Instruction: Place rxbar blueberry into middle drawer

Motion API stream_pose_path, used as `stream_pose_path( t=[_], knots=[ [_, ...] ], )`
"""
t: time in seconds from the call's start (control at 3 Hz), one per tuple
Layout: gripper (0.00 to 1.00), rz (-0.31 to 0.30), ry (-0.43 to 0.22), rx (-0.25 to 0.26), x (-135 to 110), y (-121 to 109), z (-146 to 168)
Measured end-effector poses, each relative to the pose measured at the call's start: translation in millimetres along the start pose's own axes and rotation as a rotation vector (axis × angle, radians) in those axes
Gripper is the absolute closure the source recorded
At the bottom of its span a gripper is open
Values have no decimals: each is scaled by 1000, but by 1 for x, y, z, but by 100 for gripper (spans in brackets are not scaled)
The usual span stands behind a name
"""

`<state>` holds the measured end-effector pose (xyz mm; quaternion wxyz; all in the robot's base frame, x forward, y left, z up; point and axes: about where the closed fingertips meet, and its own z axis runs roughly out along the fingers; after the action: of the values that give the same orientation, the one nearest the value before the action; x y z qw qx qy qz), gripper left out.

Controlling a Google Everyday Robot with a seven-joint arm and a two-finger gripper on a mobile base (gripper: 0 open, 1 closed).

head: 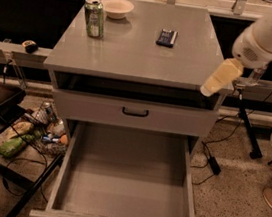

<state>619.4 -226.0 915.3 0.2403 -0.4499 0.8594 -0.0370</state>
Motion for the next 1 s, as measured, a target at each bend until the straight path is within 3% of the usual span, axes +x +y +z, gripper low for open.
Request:
stream_pose_path(
  t=[0.33, 0.67, 1.0],
  knots=[
    [0, 147, 57, 49, -36, -47, 37],
    [0, 247, 38, 77, -50, -62, 35],
    [0, 245, 40, 72, -48, -60, 36]
  ],
)
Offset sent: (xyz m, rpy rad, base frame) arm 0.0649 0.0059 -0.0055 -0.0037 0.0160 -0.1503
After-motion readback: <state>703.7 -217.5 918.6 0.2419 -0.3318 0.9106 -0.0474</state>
